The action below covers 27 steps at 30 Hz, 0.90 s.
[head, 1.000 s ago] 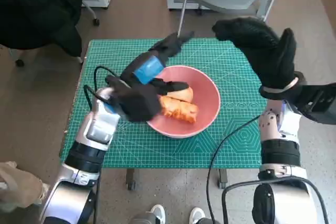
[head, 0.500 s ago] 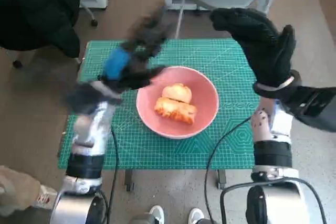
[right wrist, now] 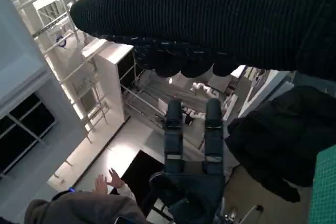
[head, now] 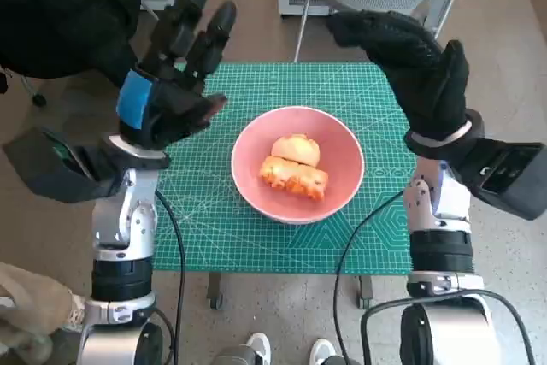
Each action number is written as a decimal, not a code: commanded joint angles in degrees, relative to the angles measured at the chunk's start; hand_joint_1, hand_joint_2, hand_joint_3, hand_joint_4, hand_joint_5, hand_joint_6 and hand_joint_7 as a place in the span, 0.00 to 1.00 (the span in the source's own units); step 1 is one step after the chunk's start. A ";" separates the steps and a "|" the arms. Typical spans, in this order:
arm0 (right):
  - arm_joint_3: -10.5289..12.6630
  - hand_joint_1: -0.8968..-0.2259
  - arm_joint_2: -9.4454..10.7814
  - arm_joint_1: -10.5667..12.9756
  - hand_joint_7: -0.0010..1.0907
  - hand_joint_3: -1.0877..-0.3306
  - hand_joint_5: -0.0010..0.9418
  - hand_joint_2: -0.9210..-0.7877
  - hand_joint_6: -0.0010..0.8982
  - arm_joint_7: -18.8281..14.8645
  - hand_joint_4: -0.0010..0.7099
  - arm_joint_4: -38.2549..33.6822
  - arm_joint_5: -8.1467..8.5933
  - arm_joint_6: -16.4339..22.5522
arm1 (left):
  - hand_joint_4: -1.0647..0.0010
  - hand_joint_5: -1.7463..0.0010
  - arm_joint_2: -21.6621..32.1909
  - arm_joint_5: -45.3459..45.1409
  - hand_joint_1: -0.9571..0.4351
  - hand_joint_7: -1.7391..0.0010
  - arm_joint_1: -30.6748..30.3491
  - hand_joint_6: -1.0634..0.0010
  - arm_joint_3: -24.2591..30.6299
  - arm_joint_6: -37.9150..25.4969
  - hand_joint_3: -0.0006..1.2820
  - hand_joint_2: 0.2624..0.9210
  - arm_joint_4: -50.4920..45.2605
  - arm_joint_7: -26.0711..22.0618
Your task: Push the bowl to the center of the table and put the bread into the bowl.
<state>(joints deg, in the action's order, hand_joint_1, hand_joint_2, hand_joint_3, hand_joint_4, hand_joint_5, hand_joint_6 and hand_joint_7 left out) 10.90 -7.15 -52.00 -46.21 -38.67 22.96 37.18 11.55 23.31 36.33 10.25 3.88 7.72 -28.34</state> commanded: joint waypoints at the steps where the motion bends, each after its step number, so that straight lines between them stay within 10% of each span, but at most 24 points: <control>1: -0.60 0.27 -0.95 0.42 0.00 0.30 0.00 0.00 0.26 0.37 0.25 0.29 -0.91 -1.10 | 1.00 1.00 0.87 1.88 0.31 0.94 -0.31 0.97 1.62 -0.06 0.11 1.00 -2.91 0.15; 27: -1.05 0.26 -1.98 0.32 0.01 0.31 0.00 0.00 0.27 2.01 0.25 -0.77 -2.56 -0.69 | 1.00 1.00 0.81 -1.49 0.29 0.88 -0.60 1.00 1.62 6.36 0.22 1.00 -1.27 2.44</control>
<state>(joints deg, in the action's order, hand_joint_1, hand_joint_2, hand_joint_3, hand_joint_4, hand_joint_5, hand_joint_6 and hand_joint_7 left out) 10.09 -8.80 -52.06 -44.78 -38.80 21.06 36.82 12.16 22.30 36.10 11.91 9.39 5.99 -26.10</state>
